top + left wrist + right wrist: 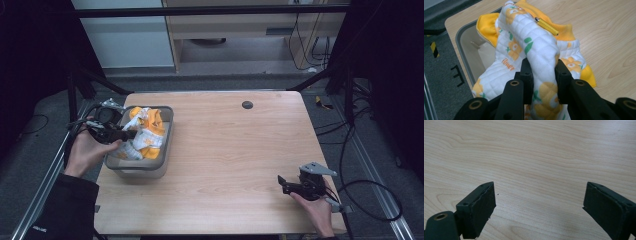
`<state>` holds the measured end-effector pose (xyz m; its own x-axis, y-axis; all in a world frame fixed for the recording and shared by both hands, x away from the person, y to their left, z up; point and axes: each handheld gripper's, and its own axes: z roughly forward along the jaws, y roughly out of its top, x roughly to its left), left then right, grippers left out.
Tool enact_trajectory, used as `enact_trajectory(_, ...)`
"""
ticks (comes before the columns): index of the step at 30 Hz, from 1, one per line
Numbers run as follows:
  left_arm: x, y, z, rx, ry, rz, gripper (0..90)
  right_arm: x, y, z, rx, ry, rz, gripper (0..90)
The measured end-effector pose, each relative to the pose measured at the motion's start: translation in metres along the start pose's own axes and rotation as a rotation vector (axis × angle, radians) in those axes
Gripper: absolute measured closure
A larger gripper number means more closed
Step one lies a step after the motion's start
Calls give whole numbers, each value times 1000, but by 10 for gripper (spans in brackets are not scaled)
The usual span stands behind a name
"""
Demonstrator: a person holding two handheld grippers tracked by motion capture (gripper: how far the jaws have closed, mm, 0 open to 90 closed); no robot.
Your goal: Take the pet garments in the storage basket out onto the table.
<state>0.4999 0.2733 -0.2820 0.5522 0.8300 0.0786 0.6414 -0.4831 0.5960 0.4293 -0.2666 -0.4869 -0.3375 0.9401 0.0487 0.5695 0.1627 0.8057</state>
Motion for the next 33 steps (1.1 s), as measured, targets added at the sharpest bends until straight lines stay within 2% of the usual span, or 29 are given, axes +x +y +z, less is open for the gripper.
enact_trajectory(16,-31,12,-11,-16,-33,104,729,0,1,-2,-15,0,1,106)
enact_trajectory(33,-56,27,-10,-21,-67,162,729,0,1,-2,-20,-2,-1,106)
